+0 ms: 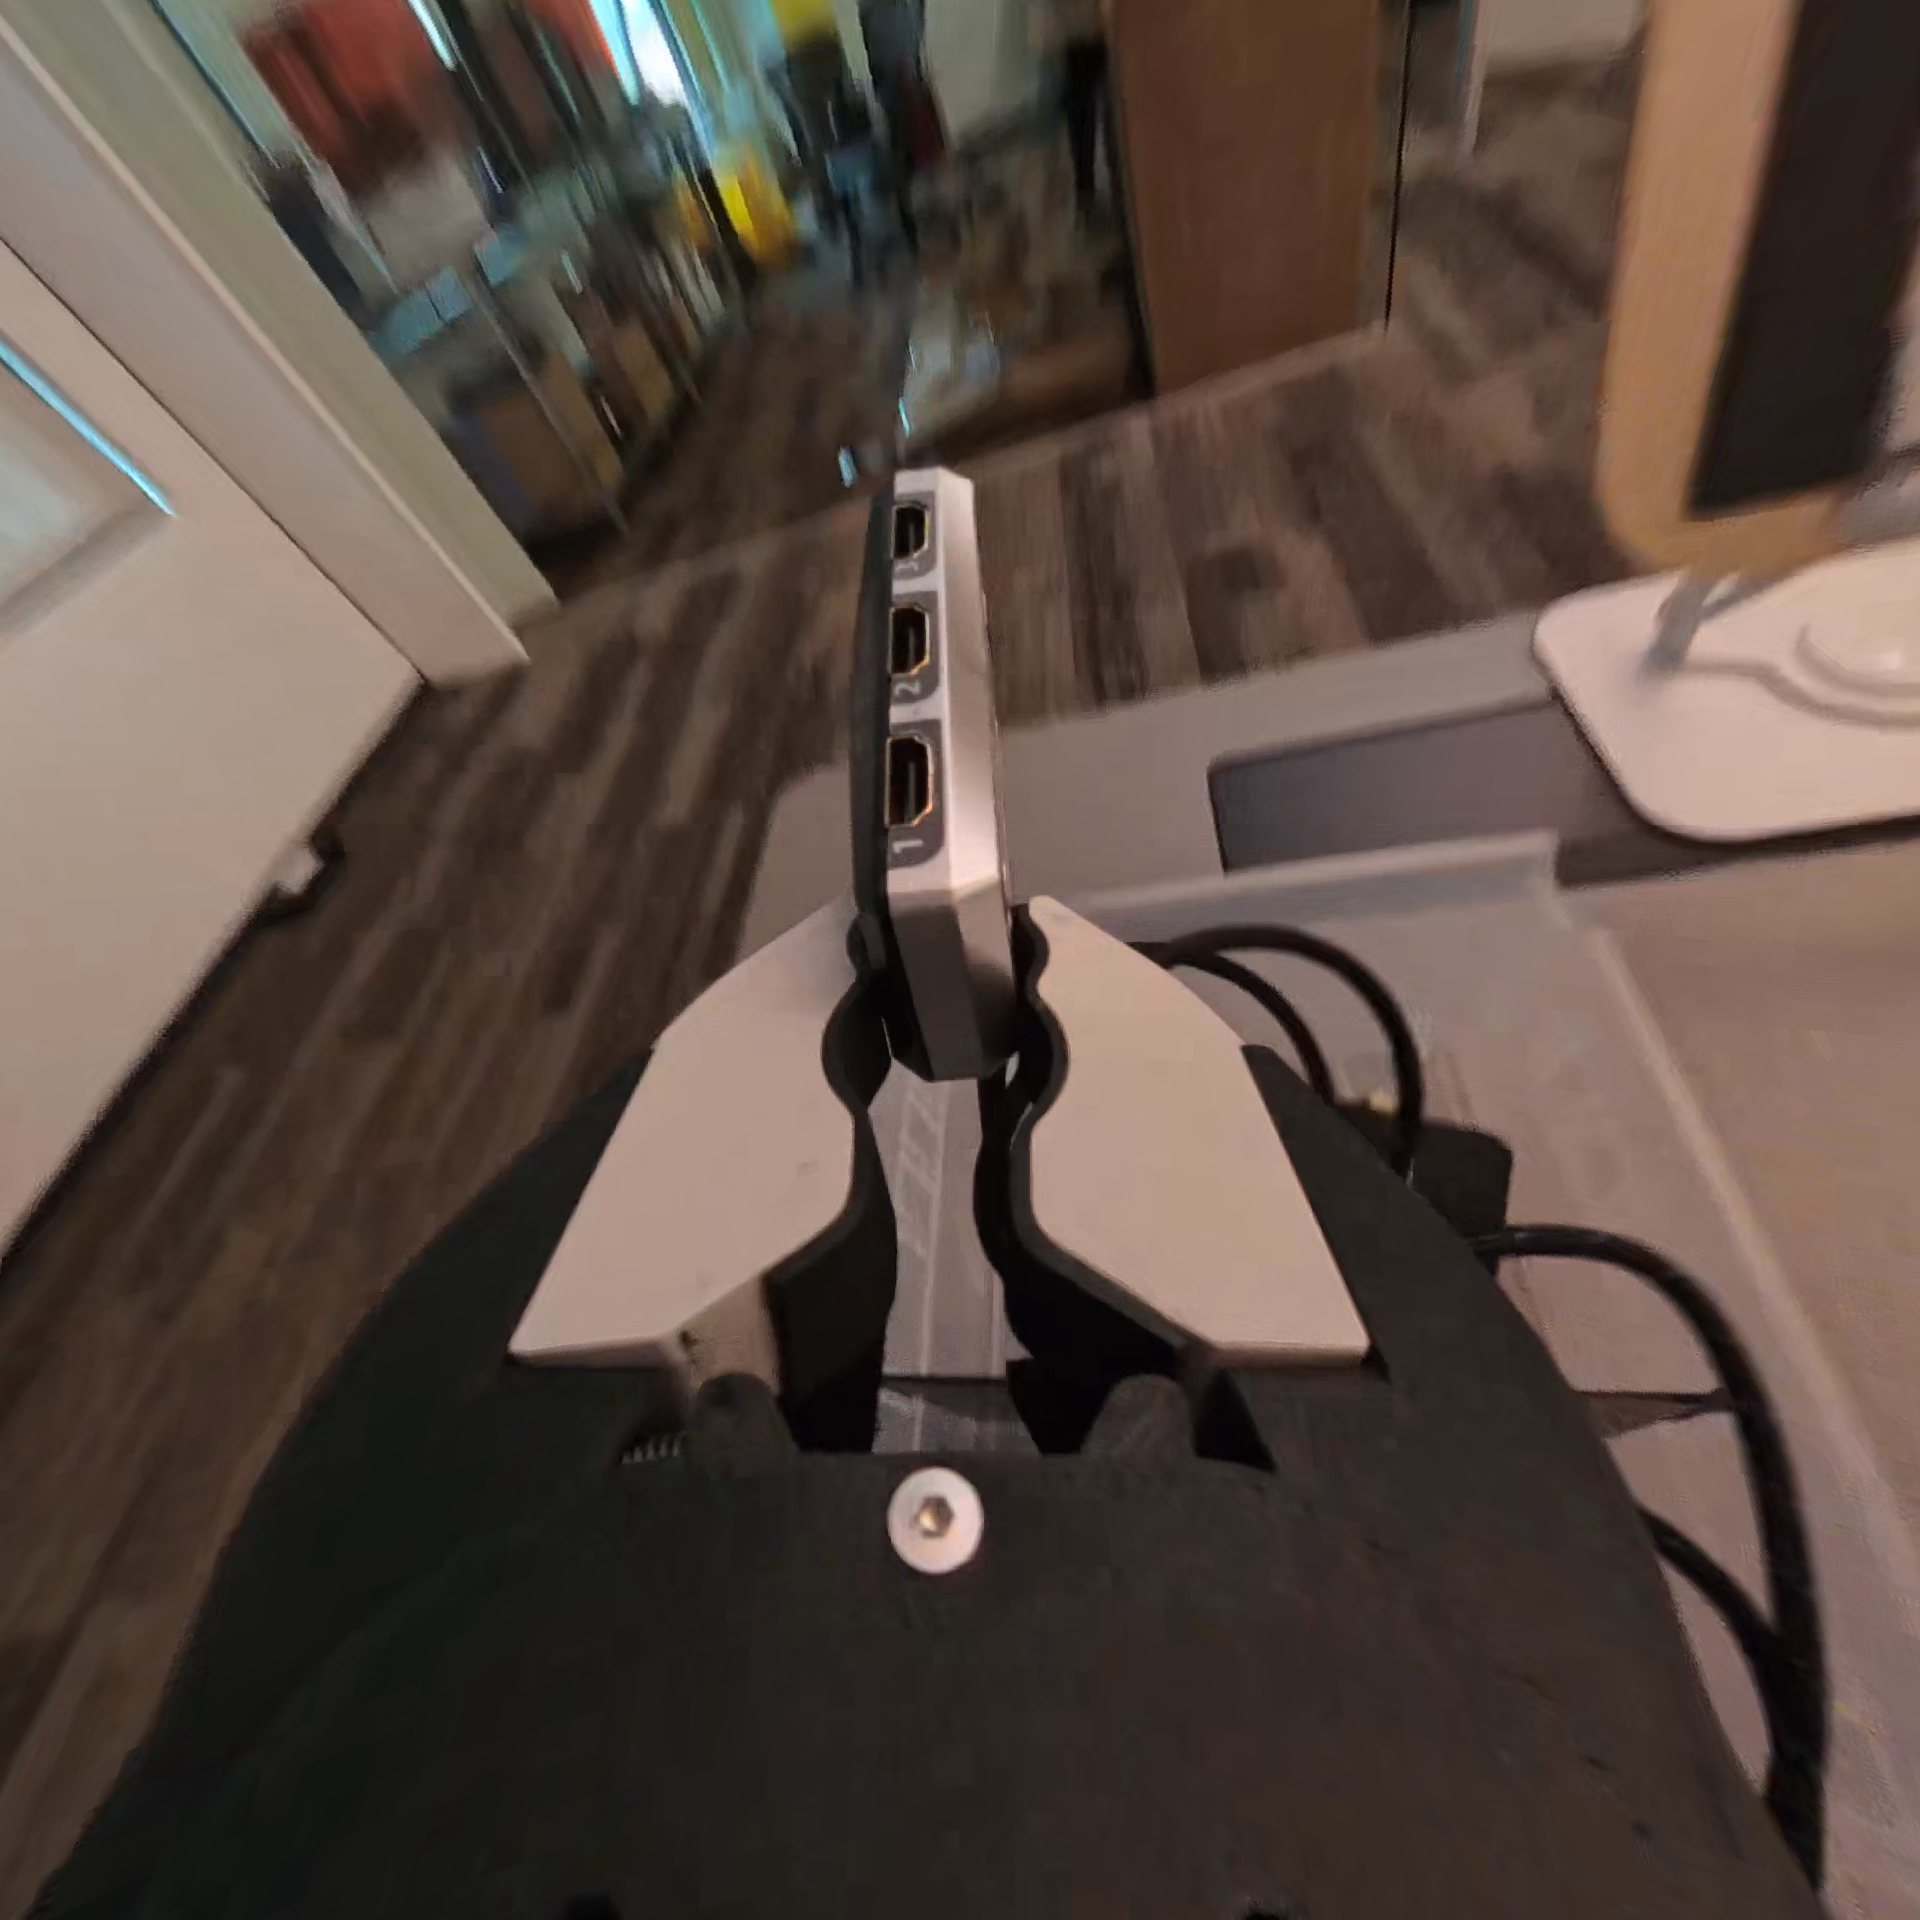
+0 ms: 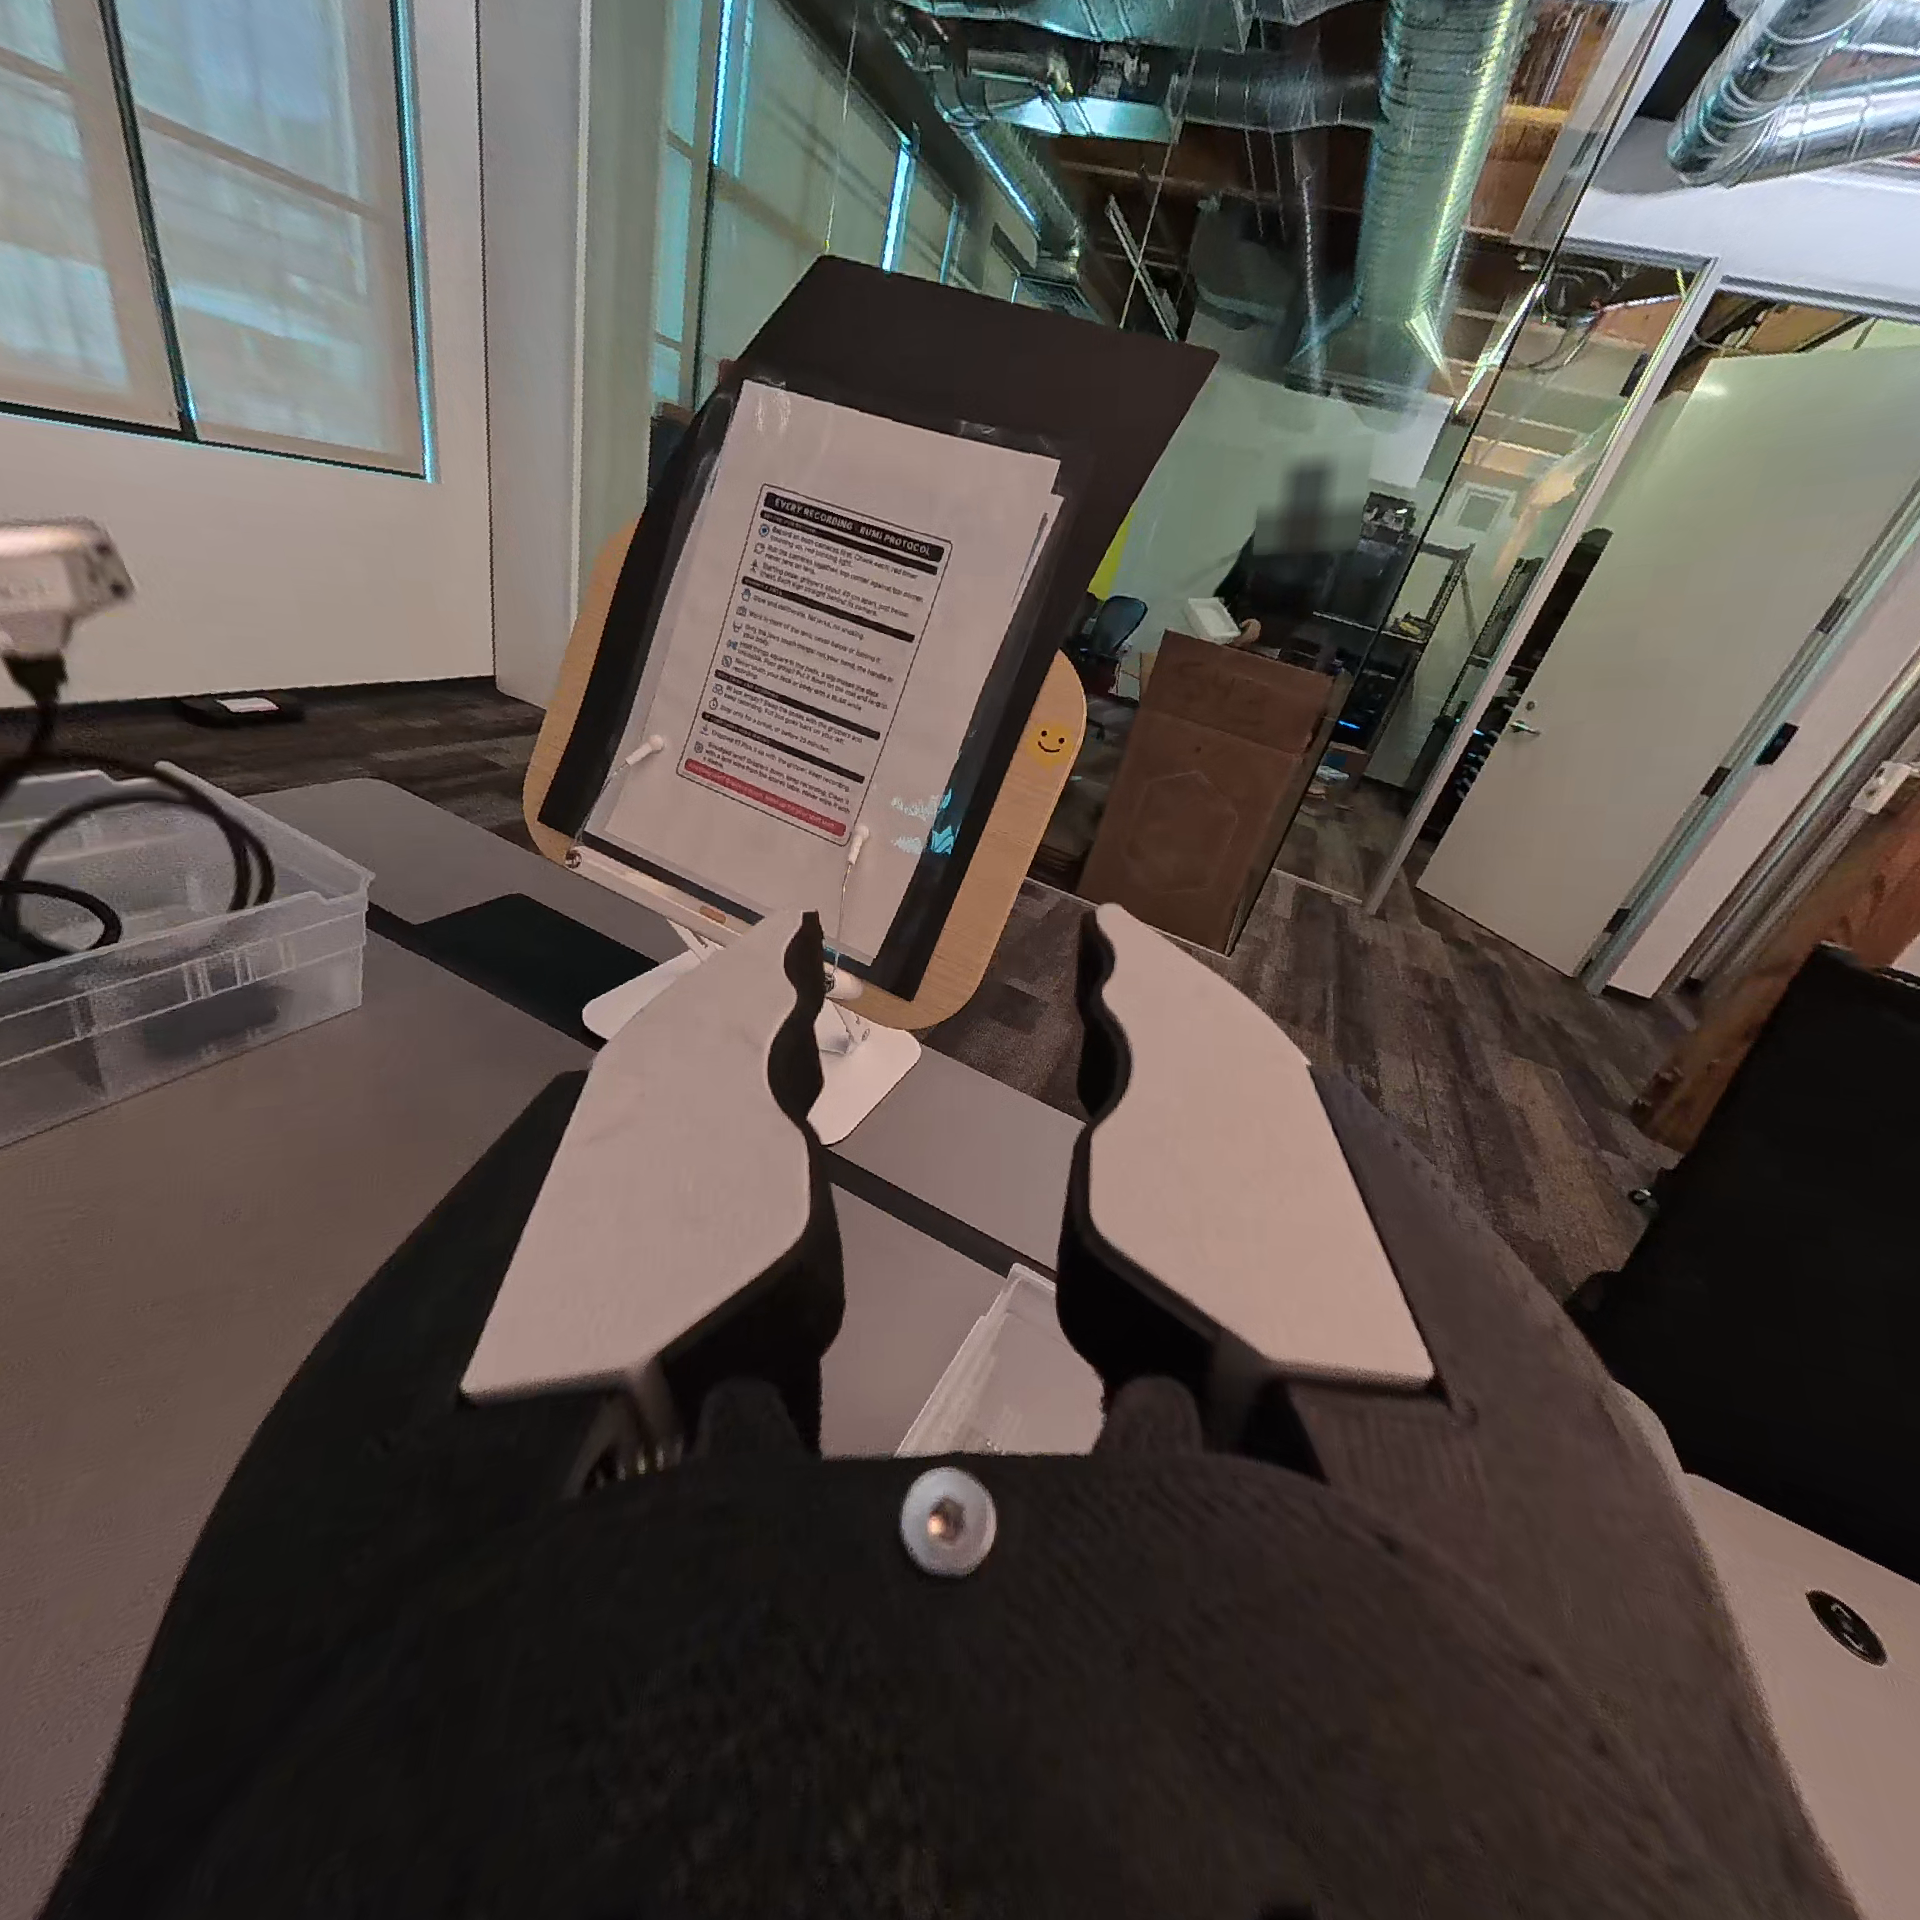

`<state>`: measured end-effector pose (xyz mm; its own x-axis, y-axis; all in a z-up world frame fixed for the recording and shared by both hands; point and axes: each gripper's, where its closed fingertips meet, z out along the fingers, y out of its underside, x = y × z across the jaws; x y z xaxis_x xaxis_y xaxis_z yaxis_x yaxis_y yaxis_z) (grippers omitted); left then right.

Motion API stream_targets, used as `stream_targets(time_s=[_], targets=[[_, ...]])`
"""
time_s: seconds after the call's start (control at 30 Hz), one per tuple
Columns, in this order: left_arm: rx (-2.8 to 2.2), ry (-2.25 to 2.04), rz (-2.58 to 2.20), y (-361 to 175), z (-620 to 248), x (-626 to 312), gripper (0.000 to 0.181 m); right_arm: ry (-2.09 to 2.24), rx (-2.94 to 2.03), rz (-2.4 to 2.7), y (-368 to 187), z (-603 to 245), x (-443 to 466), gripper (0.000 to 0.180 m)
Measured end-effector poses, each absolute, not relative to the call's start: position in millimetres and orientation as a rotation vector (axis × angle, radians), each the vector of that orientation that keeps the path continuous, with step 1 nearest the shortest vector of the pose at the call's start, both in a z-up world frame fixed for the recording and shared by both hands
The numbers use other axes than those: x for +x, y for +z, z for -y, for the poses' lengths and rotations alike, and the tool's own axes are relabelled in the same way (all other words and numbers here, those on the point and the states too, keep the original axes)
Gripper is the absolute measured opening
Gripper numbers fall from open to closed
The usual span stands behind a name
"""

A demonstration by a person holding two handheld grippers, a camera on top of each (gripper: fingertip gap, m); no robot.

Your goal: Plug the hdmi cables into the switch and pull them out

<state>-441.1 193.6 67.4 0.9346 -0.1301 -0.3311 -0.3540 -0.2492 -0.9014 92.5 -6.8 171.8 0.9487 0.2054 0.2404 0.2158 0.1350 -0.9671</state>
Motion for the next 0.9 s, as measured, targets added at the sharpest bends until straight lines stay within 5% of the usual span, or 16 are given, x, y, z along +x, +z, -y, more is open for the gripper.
stream_targets(time_s=[0.2, 0.33, 0.53, 0.9], targets=[[-1.342, 0.311, -0.498, 190.5, -98.6, -362.7, 0.02, -0.017, -1.436, 0.357, 174.1, 10.6, 92.2, 0.047], [-1.248, 0.103, -0.69, 205.7, -40.3, -283.2, 0.02, -0.051, -1.456, 0.377, 170.4, 9.7, 91.5, 0.047], [-1.283, -0.153, -1.087, 125.6, -24.6, -158.1, 0.02, -0.002, -1.496, 0.405, 157.3, 0.9, 83.5, 0.047], [-1.225, 0.398, -1.597, -61.3, -69.9, -107.3, 0.02, -0.054, -1.645, 0.477, 107.9, -36.0, 74.2, 0.047]])
